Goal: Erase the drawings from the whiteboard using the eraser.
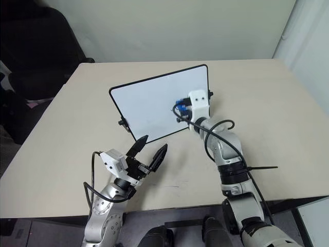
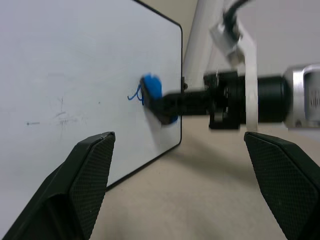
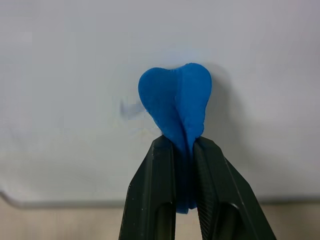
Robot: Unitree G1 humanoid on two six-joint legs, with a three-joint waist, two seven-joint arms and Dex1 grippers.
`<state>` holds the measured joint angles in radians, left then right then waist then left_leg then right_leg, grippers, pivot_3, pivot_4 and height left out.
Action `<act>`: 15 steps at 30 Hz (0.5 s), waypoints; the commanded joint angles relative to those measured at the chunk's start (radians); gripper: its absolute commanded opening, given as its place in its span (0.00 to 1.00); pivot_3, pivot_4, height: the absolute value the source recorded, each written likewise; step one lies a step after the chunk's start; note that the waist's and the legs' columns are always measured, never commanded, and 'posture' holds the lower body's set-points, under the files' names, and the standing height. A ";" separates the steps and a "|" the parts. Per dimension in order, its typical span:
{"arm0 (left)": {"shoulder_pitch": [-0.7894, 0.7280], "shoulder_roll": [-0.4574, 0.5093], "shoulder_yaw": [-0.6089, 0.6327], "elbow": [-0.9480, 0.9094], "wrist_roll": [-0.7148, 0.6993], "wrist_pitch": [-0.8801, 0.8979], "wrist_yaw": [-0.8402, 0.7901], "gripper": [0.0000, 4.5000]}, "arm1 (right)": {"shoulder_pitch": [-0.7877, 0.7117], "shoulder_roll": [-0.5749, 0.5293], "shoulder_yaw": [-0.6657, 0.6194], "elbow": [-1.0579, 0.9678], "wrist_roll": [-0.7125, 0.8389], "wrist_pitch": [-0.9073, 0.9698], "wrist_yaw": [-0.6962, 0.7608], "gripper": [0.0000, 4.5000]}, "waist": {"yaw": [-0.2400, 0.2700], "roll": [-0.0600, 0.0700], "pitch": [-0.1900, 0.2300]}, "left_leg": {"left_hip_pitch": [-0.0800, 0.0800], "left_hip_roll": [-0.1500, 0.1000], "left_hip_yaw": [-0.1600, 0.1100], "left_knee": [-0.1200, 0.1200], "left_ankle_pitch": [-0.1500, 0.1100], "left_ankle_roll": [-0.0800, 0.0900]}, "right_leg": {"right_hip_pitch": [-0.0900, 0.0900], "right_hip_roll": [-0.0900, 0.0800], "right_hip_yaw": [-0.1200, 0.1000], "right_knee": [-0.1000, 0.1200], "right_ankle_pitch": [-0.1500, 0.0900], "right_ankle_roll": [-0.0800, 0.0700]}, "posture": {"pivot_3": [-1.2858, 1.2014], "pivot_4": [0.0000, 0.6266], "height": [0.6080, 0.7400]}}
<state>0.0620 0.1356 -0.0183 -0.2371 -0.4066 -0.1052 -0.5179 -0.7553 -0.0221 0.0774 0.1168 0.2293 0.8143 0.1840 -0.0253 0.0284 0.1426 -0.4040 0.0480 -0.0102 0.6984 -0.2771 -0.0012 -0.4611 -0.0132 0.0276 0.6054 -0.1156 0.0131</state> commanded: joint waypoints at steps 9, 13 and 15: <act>-0.008 -0.004 0.000 -0.016 0.000 -0.012 0.000 1.00 | -0.093 -0.008 -0.029 -0.031 0.013 0.036 0.020 0.05 | 0.000 0.000 0.000 | 0.000 0.000 0.000 0.001 0.001 0.000 | -0.001 0.000 0.000 0.003 -0.003 0.005 | 0.52 0.24 1.00; -0.008 -0.005 0.001 -0.016 -0.002 -0.011 0.001 1.00 | -0.132 -0.008 -0.060 -0.054 0.033 0.063 0.020 0.05 | 0.000 0.000 0.000 | 0.000 0.000 0.000 0.001 0.001 0.000 | -0.002 0.000 0.000 0.003 -0.003 0.005 | 0.52 0.24 1.00; -0.007 -0.006 0.001 -0.016 -0.004 -0.010 0.001 1.00 | -0.124 -0.003 -0.052 -0.041 0.028 0.051 0.023 0.05 | 0.000 0.000 0.000 | 0.000 0.000 0.000 0.001 0.001 0.000 | -0.002 0.000 0.000 0.003 -0.003 0.004 | 0.52 0.24 1.00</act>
<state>0.0617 0.1339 -0.0186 -0.2365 -0.4062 -0.1054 -0.5174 -0.8515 -0.0357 0.0304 0.1095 0.2433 0.8857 0.1980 -0.0255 0.0283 0.1427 -0.4044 0.0480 -0.0100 0.6989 -0.2766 -0.0011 -0.4627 -0.0130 0.0278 0.6082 -0.1184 0.0175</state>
